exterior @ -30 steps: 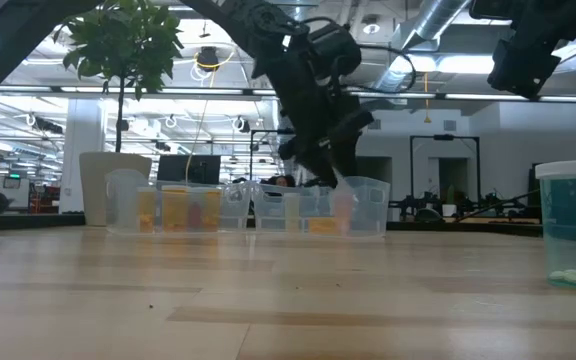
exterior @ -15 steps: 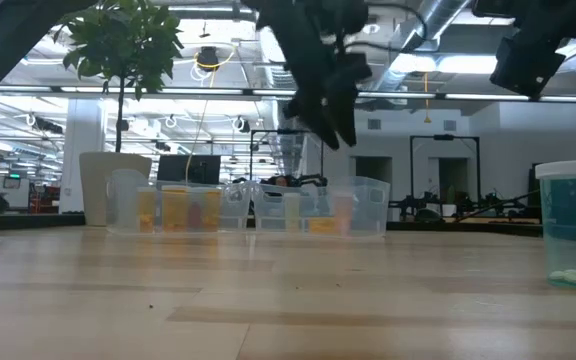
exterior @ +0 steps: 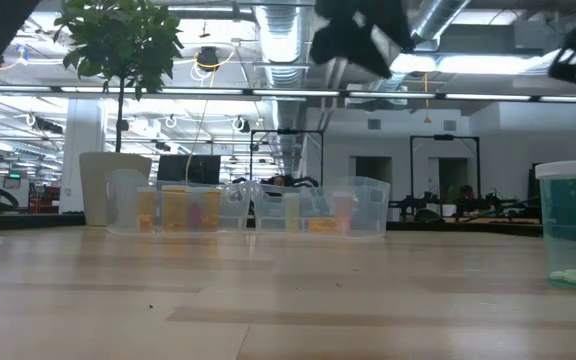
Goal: Pick and place medicine bottles into bin by pill shape (circle, oval)
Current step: Put the small green tablet bottle into the right transparent bin
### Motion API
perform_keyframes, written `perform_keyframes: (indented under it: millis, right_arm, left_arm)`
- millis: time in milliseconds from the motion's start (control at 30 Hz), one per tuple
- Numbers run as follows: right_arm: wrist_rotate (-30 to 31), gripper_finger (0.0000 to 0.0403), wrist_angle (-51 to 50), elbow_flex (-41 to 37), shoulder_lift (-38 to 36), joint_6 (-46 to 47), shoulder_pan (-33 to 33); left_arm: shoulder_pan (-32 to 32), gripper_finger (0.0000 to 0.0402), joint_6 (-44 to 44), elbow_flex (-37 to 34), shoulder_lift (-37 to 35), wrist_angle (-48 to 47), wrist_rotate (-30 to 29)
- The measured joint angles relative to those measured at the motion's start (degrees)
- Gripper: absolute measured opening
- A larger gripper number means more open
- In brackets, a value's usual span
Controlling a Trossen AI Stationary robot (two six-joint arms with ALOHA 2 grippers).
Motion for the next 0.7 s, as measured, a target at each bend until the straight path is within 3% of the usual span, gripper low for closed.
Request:
perform_keyframes:
  millis: [267,700]
  right_arm:
    - [9.1,0.0201,0.0,0.0,0.0,7.5,9.6]
    - [18.1,0.0201,0.7,0.0,1.1,15.6,15.1]
  left_arm:
    - [-8.2,0.0220,-0.7,0.0,0.1,8.1,-7.2]
    - [-13.2,0.0220,0.5,-0.2,7.3,17.6,-2.6]
